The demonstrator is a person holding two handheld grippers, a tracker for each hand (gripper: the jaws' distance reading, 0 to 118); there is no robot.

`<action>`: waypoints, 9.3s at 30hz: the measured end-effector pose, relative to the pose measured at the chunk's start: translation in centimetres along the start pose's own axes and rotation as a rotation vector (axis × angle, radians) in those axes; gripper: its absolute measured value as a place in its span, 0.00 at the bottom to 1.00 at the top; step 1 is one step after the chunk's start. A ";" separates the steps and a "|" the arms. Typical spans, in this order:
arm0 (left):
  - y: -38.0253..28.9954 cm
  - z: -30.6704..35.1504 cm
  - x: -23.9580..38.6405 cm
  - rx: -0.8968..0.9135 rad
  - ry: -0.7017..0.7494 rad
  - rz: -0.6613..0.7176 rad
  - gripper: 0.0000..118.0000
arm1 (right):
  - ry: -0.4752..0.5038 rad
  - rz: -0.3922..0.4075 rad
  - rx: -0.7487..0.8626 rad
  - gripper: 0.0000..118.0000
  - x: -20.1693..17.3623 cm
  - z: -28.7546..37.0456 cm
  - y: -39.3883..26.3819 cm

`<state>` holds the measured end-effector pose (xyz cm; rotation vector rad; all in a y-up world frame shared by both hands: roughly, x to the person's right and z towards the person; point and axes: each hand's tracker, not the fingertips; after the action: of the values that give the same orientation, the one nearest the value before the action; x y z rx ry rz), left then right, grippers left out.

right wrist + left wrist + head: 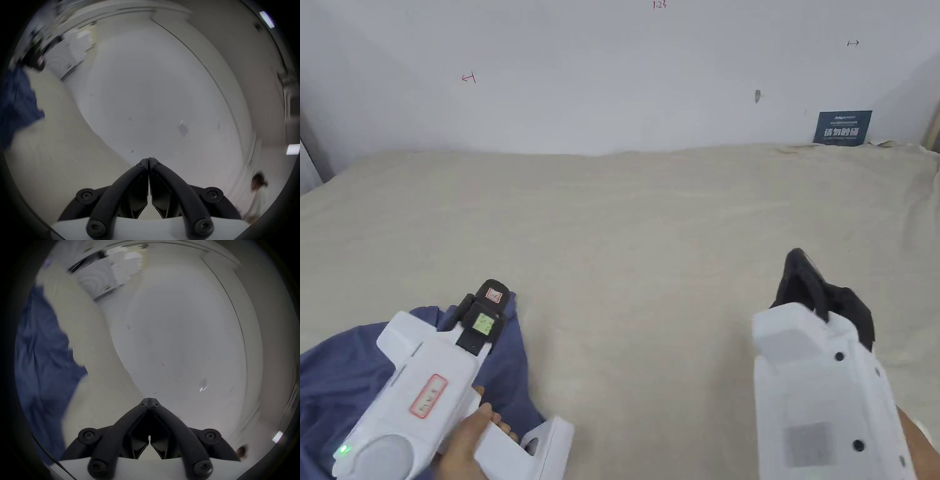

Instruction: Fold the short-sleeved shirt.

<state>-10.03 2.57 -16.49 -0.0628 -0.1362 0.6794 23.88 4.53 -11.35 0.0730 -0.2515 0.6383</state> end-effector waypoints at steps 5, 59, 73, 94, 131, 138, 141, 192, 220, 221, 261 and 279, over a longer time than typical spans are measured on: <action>-2.3 0.0 3.8 0.054 0.066 -0.628 0.00 | 0.123 -0.497 -0.138 0.00 3.5 -1.0 -0.7; -2.5 0.8 2.7 0.097 0.142 -0.740 0.00 | 0.198 -0.588 -0.157 0.00 3.3 -0.6 0.4; 2.4 5.8 -2.7 0.155 0.320 -0.768 0.00 | 0.376 -0.579 -0.081 0.00 -3.2 -0.8 5.8; 8.5 16.2 -11.0 0.191 0.636 -0.766 0.00 | 0.667 -0.564 -0.031 0.00 -13.9 0.8 10.8; 4.0 -10.0 -21.8 -0.902 0.563 -0.281 0.91 | 0.564 -0.526 -0.188 0.00 -13.0 -5.2 5.0; 1.6 -11.2 -22.8 -0.944 0.686 -0.262 0.98 | 0.559 -0.523 -0.220 0.00 -12.6 -4.8 4.4; 0.8 -11.4 -22.7 -0.959 0.718 -0.285 0.89 | 0.558 -0.516 -0.227 0.00 -12.3 -4.6 4.2; -16.5 -19.5 21.1 -1.052 -0.257 -0.779 0.00 | 0.065 -0.538 -0.277 0.00 11.0 -1.5 -6.0; -20.5 -15.7 16.6 -1.031 -0.203 -0.723 0.95 | 0.089 -0.542 -0.291 0.00 10.4 -0.7 -5.4; -19.4 -15.4 16.8 -0.994 -0.204 -0.721 0.95 | 0.093 -0.544 -0.283 0.00 10.4 -0.7 -5.1; -3.3 -0.3 2.2 -0.043 0.139 -0.761 0.00 | 0.174 -0.550 -0.152 0.00 5.9 -1.0 -2.7; -3.3 -1.5 2.5 -0.086 0.140 -0.726 0.00 | 0.173 -0.554 -0.156 0.00 6.1 -1.0 -2.4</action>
<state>-5.78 1.57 -17.39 -0.1345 -0.0452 -0.0567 30.28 6.31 -10.70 -0.0625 -0.1043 0.0716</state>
